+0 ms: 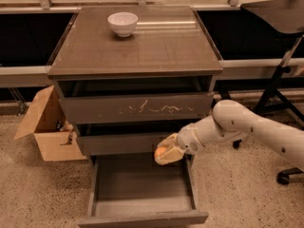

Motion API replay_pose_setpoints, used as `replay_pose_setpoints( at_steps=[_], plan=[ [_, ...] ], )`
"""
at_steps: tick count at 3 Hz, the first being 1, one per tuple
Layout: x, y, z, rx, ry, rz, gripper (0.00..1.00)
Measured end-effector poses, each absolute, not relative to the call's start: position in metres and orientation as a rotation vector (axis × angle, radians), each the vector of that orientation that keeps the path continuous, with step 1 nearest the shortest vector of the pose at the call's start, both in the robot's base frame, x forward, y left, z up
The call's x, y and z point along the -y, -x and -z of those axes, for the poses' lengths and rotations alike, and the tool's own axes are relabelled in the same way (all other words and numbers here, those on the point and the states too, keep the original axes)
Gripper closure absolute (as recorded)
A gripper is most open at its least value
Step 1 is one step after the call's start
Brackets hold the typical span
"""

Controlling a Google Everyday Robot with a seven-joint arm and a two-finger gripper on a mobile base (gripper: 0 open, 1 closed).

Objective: Place orange into bottom drawer

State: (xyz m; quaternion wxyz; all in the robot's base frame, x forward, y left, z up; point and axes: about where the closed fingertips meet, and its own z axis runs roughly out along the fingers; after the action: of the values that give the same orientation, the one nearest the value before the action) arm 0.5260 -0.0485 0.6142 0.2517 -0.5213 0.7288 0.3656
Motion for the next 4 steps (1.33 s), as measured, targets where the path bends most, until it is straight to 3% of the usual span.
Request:
replay_pose_setpoints(
  at_steps=[2, 4],
  plan=[
    [0.080, -0.512, -0.535, -2.002, 1.498, -1.000, 1.00],
    [0.080, -0.516, -0.470, -1.992, 1.536, -0.980, 1.00]
  ],
)
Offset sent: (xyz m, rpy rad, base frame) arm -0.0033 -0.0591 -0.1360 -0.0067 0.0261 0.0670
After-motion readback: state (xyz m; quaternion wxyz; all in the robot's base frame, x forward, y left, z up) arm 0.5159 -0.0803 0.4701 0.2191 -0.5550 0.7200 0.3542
